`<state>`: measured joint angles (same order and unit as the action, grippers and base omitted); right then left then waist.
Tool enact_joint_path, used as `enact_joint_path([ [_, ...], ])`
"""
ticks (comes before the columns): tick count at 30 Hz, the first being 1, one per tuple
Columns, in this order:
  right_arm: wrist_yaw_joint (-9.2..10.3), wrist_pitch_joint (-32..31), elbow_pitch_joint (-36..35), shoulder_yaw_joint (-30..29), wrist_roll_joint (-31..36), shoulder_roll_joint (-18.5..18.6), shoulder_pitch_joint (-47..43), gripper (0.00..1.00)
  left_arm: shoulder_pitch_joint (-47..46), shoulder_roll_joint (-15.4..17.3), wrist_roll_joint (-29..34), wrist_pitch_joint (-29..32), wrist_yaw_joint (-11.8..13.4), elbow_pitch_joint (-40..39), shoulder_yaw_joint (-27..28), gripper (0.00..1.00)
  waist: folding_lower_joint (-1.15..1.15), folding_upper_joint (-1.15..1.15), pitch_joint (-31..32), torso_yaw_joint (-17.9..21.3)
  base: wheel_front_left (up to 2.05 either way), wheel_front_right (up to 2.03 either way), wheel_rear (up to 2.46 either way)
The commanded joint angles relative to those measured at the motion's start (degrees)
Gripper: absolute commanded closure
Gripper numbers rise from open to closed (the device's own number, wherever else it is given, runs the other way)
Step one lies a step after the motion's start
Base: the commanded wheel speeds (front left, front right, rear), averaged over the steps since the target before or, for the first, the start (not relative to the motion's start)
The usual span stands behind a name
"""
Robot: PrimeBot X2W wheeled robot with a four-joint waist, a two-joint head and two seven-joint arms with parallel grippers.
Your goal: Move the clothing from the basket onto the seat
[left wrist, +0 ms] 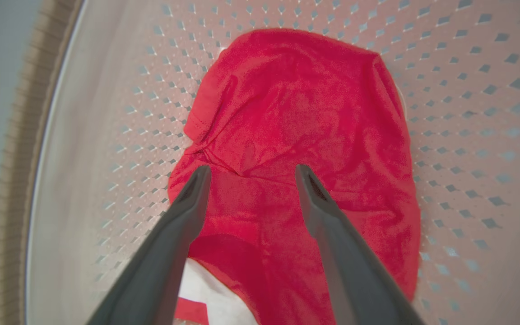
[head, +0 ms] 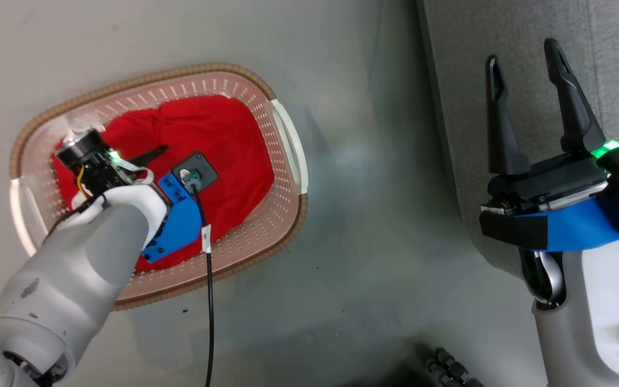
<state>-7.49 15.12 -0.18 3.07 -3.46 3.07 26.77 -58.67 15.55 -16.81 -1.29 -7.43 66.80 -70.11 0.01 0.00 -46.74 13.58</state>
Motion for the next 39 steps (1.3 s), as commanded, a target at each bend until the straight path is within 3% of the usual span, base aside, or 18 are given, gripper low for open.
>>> enact_joint_path([
  [1,-0.01,0.05,-0.53,0.06,0.18,-0.26,1.14,0.00,-1.24,0.42,-0.43,0.42,-0.04,0.30,-0.35,0.00,-0.01,0.00,-2.38,0.97,0.00,0.00,0.00],
  [19,-0.01,0.05,-9.83,1.51,0.67,-0.25,1.16,0.00,-6.85,5.40,-1.28,8.96,-0.04,2.04,-3.36,0.00,-0.01,0.00,-14.19,2.90,0.00,0.00,0.00],
  [32,-0.01,0.05,-14.48,0.86,1.96,-0.25,-0.58,0.00,-7.53,4.46,0.25,11.27,0.17,3.25,-3.45,0.00,-0.01,0.00,-16.61,2.81,0.00,0.00,0.00],
  [33,-0.01,0.05,-14.62,0.82,1.98,-0.25,-0.64,0.00,-7.43,4.32,0.45,11.53,0.17,3.37,-3.46,0.53,-0.01,0.00,-16.60,2.77,0.00,0.00,0.00],
  [34,-0.01,0.05,-14.72,0.77,2.03,-0.25,-0.66,0.00,-7.43,4.15,0.53,11.80,0.17,3.53,-3.46,0.89,-0.01,0.00,-16.60,2.73,0.00,0.00,0.00],
  [35,-0.01,0.05,-14.78,0.72,2.11,-0.25,-0.61,0.00,-7.44,4.01,0.77,11.95,0.17,3.59,-3.47,1.00,-0.01,0.00,-16.60,2.68,0.00,0.00,0.00],
  [39,-0.01,0.05,-14.76,0.55,2.37,-0.25,-0.26,0.00,-7.94,3.95,0.69,11.95,0.33,3.77,-3.42,1.00,-0.01,0.00,-16.51,2.49,0.00,0.00,0.00],
])
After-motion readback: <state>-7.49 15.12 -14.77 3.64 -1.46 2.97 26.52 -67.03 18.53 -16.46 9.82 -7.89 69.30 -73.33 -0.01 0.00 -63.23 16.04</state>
